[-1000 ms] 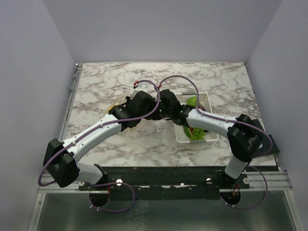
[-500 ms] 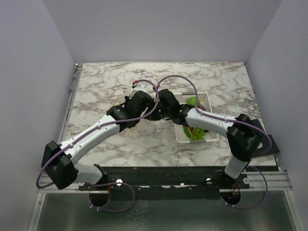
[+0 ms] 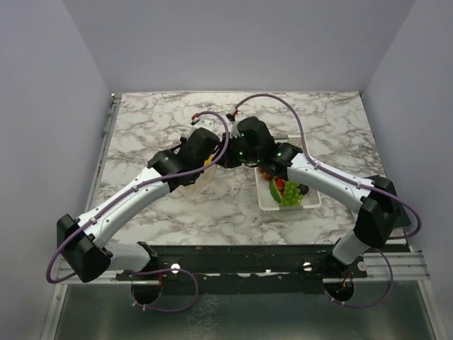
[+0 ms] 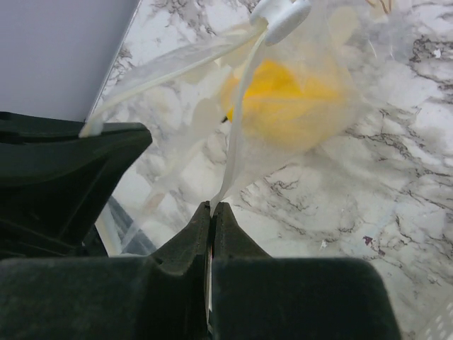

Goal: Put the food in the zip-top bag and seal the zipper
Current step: Adjust the zipper food storage bag at the center of the board, then pick up the fake fruit from the bin.

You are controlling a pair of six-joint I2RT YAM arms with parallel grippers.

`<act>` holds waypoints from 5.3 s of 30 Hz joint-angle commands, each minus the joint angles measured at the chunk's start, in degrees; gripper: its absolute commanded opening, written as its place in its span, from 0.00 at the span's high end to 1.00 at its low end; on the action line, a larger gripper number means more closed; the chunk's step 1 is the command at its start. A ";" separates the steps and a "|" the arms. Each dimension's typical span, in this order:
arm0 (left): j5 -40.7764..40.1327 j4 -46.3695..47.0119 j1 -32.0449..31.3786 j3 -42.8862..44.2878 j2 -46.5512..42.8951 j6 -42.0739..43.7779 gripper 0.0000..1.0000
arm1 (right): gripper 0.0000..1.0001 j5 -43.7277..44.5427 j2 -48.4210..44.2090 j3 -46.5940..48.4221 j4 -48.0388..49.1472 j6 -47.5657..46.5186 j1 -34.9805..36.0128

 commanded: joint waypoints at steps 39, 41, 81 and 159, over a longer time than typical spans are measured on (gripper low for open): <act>9.32 -3.39 -0.23 0.28 -3.63 -0.77 0.99 | 0.99 2.09 -5.28 2.19 -14.30 -8.94 -0.57; 7.36 -3.01 -0.23 2.06 -3.80 -0.58 0.99 | 0.99 2.42 -5.43 2.86 -13.89 -8.83 -0.57; -6.15 3.42 -0.30 0.46 4.47 2.42 1.00 | 0.99 -3.17 10.65 -1.09 0.22 -0.84 -6.42; 3.16 12.00 -0.30 -6.87 -3.38 3.69 1.00 | 0.01 16.59 8.64 -5.66 -5.58 -11.51 -29.51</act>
